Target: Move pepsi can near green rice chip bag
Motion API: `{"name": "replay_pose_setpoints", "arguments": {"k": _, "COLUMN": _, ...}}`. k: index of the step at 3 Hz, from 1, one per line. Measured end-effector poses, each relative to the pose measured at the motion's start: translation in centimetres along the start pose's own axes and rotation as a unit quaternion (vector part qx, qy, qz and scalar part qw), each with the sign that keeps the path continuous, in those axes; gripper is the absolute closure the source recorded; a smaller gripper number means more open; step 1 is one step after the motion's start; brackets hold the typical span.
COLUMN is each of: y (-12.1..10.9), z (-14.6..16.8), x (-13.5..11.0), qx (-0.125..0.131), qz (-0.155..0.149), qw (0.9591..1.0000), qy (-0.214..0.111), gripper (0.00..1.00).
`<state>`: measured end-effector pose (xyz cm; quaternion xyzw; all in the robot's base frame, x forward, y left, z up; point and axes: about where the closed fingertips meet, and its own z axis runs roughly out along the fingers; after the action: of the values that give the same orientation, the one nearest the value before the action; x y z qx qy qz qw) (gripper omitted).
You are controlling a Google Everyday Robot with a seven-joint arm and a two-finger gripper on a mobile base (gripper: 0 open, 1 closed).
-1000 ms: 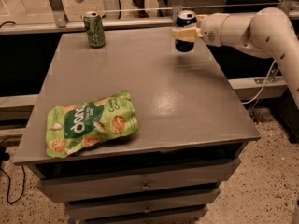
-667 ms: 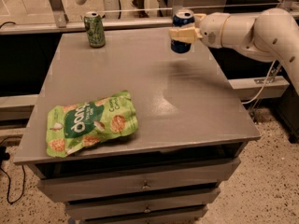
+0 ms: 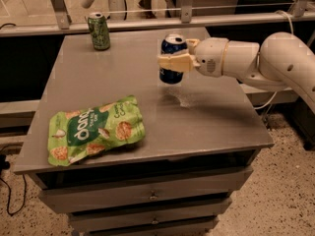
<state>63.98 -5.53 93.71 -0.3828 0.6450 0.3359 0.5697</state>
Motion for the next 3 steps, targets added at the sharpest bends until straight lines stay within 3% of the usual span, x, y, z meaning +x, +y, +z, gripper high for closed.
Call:
{"name": "replay_pose_setpoints", "arguments": {"k": 1, "y": 3.7, "z": 0.5, "x": 1.8, "qx": -0.024, "qz": 0.009, "qw": 0.9996, "qy": 0.008, "gripper": 1.0}}
{"name": "replay_pose_setpoints", "arguments": {"k": 2, "y": 5.9, "z": 1.3, "x": 3.5, "qx": -0.042, "qz": 0.009, "qw": 0.999, "qy": 0.013, "gripper": 0.87}}
{"name": "replay_pose_setpoints", "arguments": {"k": 3, "y": 7.4, "z": 2.3, "x": 4.2, "qx": -0.064, "qz": -0.006, "qw": 0.9978, "qy": 0.013, "gripper": 0.64}}
